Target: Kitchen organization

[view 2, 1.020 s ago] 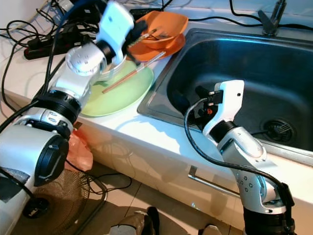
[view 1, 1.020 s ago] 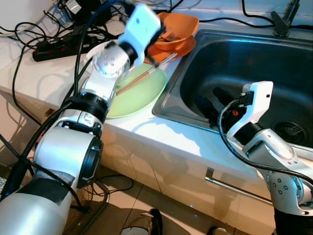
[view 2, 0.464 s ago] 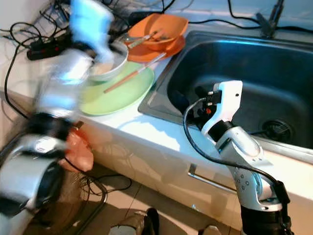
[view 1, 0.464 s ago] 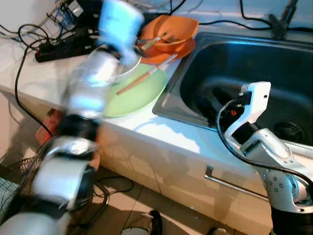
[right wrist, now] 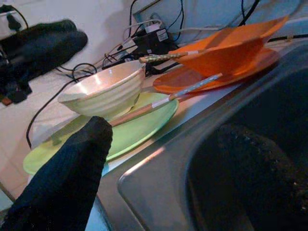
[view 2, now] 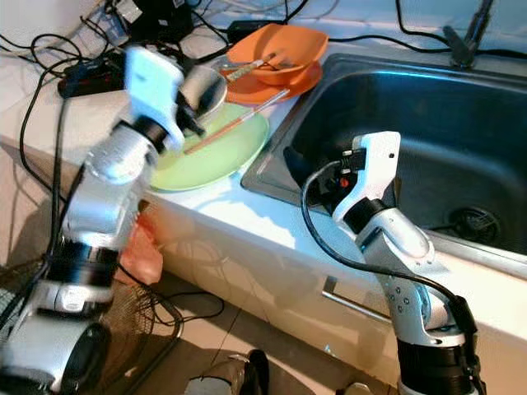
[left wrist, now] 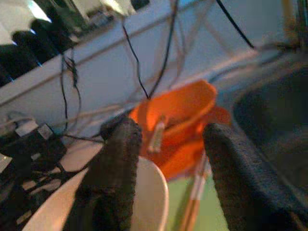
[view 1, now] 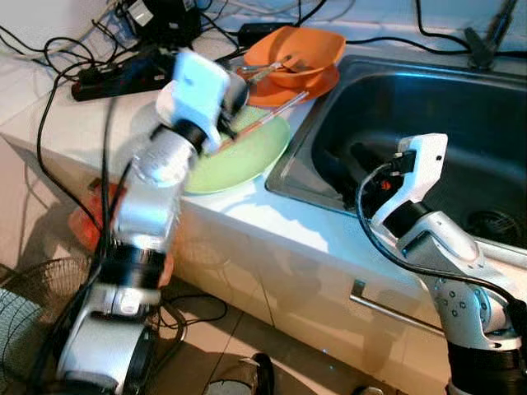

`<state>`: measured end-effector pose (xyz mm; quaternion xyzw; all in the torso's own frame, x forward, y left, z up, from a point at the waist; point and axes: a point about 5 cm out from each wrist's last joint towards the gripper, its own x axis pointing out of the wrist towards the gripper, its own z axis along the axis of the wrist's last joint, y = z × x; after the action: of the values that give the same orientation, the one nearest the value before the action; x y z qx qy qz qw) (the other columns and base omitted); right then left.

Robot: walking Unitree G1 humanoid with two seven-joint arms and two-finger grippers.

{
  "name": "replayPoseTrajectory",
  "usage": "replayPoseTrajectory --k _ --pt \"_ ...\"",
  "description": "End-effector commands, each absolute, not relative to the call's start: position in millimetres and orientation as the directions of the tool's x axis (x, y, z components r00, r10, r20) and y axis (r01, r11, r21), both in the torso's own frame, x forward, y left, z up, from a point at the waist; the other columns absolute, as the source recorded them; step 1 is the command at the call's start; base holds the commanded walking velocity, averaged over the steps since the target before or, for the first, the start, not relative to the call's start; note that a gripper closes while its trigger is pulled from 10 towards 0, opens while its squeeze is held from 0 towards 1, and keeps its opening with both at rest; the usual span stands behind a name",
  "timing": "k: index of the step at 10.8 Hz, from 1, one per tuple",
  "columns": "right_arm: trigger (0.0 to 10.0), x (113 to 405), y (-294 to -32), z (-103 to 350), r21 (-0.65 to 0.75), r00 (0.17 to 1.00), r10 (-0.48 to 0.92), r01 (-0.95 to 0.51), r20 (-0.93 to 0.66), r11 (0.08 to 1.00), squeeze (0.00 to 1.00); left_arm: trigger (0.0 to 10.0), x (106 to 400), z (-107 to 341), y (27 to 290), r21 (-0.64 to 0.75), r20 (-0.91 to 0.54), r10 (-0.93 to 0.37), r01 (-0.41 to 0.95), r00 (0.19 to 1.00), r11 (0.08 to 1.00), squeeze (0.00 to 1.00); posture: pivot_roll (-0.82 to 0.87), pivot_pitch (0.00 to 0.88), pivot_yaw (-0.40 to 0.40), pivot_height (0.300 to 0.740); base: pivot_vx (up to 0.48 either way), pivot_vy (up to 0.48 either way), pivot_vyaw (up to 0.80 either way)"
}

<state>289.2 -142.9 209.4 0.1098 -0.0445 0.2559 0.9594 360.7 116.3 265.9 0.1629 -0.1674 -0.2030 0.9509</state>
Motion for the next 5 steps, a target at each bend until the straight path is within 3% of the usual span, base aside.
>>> replayPoseTrajectory --k 1,3,5 --pt "10.0 290 -141 210 0.189 0.858 0.490 -0.512 0.151 0.838 0.00 10.0 360 268 126 0.407 0.225 -0.414 0.301 0.882 0.862 1.00 0.08 0.095 0.162 0.740 0.000 0.000 0.00" --pt "10.0 292 -139 210 0.188 0.855 0.495 -0.517 0.154 0.835 0.00 10.0 367 267 155 0.418 0.134 -0.336 0.254 0.932 0.872 1.00 0.09 0.094 0.159 0.740 0.000 0.000 0.00" --pt "10.0 292 -138 210 0.189 0.854 0.497 -0.520 0.155 0.833 0.00 10.0 366 261 162 0.393 0.107 -0.303 0.239 0.947 0.888 1.00 0.09 0.094 0.159 0.740 0.000 0.000 0.00"
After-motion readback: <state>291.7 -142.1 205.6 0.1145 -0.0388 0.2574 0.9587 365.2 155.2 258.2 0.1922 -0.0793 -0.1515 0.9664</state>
